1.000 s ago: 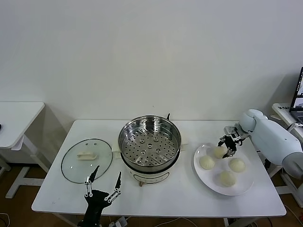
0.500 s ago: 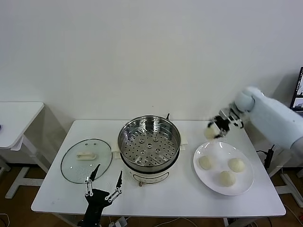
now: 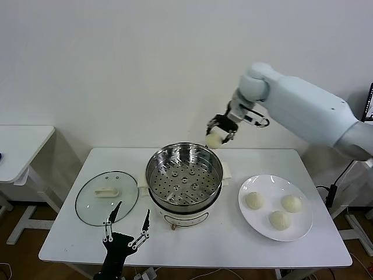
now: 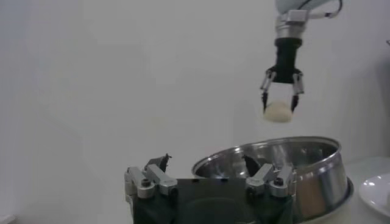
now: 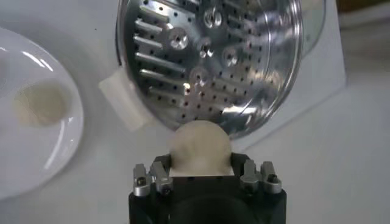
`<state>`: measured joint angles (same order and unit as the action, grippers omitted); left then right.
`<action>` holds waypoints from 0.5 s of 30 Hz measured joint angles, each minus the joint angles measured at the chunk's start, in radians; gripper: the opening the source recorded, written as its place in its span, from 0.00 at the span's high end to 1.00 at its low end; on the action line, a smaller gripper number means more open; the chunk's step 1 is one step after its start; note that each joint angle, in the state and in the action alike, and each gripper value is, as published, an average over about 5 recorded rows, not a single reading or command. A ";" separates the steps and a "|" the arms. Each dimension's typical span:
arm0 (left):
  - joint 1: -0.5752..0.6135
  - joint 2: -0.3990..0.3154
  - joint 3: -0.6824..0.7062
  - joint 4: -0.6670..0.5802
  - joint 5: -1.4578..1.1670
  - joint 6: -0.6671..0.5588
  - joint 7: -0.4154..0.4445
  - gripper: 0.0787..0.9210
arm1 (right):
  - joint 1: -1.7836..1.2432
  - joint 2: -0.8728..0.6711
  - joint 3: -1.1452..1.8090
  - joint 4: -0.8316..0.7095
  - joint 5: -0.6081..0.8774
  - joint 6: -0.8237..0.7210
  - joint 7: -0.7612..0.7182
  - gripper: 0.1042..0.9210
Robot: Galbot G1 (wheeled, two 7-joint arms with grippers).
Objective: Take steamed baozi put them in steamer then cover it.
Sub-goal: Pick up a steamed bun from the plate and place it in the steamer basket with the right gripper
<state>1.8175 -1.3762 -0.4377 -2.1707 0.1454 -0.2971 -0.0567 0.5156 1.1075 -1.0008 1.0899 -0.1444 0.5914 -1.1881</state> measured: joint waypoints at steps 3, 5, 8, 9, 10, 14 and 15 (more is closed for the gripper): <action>0.003 -0.002 0.000 -0.007 -0.004 0.002 -0.003 0.12 | -0.007 0.046 -0.009 -0.001 -0.030 0.018 -0.001 0.30; 0.005 -0.003 0.000 -0.011 -0.006 0.003 -0.004 0.12 | -0.017 0.075 -0.013 -0.008 -0.052 0.029 0.000 0.30; 0.007 -0.004 -0.003 -0.013 -0.009 0.003 -0.005 0.12 | -0.039 0.118 -0.015 -0.032 -0.087 0.047 0.002 0.30; 0.007 -0.005 -0.005 -0.014 -0.010 0.003 -0.006 0.12 | -0.047 0.131 -0.015 -0.041 -0.098 0.052 0.003 0.30; 0.008 -0.005 -0.006 -0.014 -0.012 0.002 -0.007 0.12 | -0.054 0.144 -0.015 -0.051 -0.109 0.056 0.004 0.30; 0.011 -0.006 -0.009 -0.018 -0.016 0.001 -0.009 0.12 | -0.086 0.189 -0.014 -0.090 -0.151 0.072 0.008 0.30; 0.012 -0.006 -0.010 -0.020 -0.017 0.001 -0.010 0.12 | -0.093 0.199 -0.012 -0.099 -0.161 0.076 0.009 0.30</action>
<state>1.8291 -1.3826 -0.4474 -2.1902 0.1284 -0.2963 -0.0664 0.4227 1.3070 -1.0132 0.9905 -0.3058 0.6672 -1.1789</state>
